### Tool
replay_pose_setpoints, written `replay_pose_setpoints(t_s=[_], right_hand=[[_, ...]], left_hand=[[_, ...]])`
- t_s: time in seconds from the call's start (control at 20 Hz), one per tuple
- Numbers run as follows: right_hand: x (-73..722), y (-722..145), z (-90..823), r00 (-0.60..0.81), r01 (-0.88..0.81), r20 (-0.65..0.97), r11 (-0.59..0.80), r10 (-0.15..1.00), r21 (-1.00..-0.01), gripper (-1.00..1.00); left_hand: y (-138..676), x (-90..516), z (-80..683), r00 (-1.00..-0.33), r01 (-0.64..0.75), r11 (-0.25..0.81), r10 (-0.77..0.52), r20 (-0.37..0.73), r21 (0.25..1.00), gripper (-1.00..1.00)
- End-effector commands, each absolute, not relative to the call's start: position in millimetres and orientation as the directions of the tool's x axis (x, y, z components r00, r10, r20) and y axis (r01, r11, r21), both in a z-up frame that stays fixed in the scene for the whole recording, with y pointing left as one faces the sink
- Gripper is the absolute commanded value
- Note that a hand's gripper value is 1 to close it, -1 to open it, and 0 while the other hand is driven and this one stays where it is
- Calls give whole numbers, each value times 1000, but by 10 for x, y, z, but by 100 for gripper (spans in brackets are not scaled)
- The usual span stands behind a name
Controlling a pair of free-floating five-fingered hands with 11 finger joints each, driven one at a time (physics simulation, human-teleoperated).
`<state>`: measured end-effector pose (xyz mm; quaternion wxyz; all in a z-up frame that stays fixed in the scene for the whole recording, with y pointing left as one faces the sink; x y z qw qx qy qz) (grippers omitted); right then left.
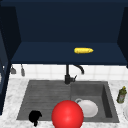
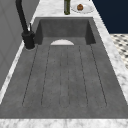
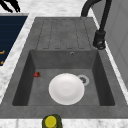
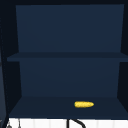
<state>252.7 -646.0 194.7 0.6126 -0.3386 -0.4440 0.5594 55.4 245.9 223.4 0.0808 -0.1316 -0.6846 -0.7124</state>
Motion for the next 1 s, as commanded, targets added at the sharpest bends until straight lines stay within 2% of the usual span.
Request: replay_pose_setpoints(t_s=[0.0, 0.95], right_hand=[[2360, -6303, 2009, -33, -313, 163, 145, 986, -939, -100], [1755, -5071, 2310, -29, -264, 136, 124, 990, -957, -100]], left_hand=[[2459, 554, 2234, -952, 295, -50, 65, 298, 954, 0], [2459, 554, 2234, -952, 295, -50, 65, 298, 954, 0]])
